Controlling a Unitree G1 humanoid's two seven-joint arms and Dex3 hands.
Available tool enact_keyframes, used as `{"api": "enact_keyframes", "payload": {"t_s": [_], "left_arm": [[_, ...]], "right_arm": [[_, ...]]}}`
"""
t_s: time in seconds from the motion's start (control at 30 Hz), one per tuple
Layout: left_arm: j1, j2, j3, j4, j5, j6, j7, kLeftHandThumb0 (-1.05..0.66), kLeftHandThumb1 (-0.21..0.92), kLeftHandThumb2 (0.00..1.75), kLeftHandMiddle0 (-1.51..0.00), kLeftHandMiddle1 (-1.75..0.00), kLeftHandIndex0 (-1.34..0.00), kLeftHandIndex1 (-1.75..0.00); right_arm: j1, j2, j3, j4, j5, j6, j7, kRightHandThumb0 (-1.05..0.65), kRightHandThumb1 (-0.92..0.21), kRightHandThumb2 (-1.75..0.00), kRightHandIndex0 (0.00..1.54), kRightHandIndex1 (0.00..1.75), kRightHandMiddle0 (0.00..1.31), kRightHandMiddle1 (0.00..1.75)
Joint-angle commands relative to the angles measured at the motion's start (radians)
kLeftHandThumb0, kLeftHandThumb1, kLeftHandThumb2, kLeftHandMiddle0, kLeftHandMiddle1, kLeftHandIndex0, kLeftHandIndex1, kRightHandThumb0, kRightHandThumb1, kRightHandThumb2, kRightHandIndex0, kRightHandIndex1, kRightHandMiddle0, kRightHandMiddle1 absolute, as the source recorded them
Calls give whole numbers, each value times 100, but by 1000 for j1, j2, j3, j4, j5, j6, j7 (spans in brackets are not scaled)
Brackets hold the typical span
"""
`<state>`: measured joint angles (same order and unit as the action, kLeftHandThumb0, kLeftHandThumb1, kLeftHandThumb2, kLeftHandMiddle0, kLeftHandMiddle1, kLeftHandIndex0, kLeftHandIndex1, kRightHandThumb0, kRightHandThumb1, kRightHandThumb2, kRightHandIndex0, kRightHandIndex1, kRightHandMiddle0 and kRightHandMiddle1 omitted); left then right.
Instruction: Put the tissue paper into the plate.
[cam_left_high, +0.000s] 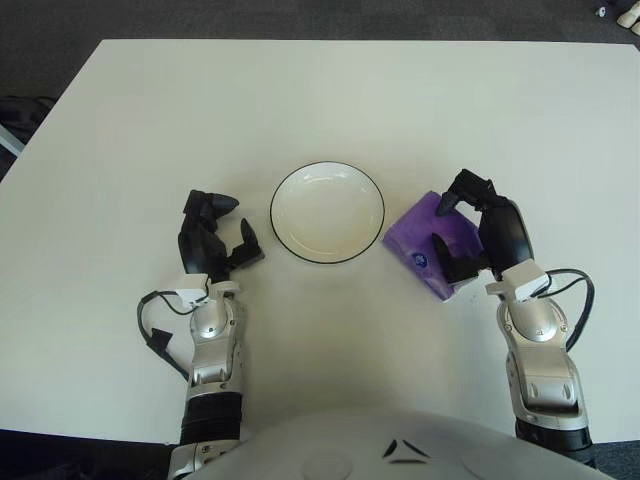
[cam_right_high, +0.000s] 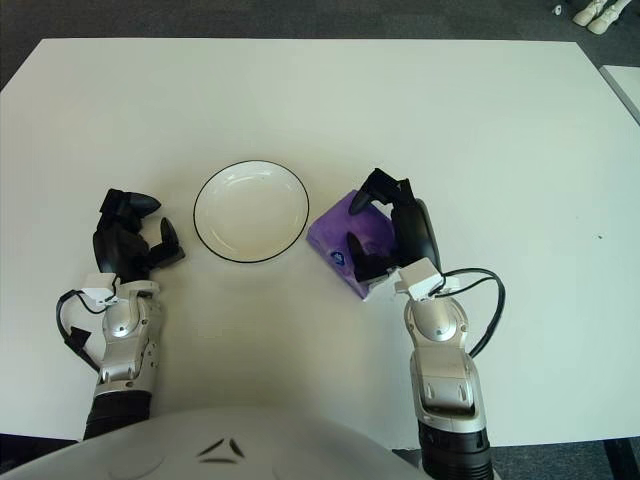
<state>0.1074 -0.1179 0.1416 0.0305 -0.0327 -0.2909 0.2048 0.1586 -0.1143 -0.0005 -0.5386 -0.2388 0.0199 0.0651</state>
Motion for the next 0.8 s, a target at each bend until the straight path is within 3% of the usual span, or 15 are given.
{"api": "enact_keyframes", "payload": {"t_s": [0.0,0.33,0.77], "left_arm": [[34,-6,6,62,-4,34,3,-1,10,158,-76,-175,-54,-175],[21,-7,9,86,-2,14,3,-1,12,156,-74,-175,-54,-175],[13,-3,11,103,12,4,8,-1,6,162,-79,-175,-58,-175]], "right_arm": [[-3,2,-5,-5,24,-4,-2,0,11,-175,98,159,70,175],[-32,-3,-10,-7,34,-17,-7,0,11,-175,98,159,71,175],[-63,0,-16,-1,29,-79,-25,0,10,-175,97,161,70,175]]}}
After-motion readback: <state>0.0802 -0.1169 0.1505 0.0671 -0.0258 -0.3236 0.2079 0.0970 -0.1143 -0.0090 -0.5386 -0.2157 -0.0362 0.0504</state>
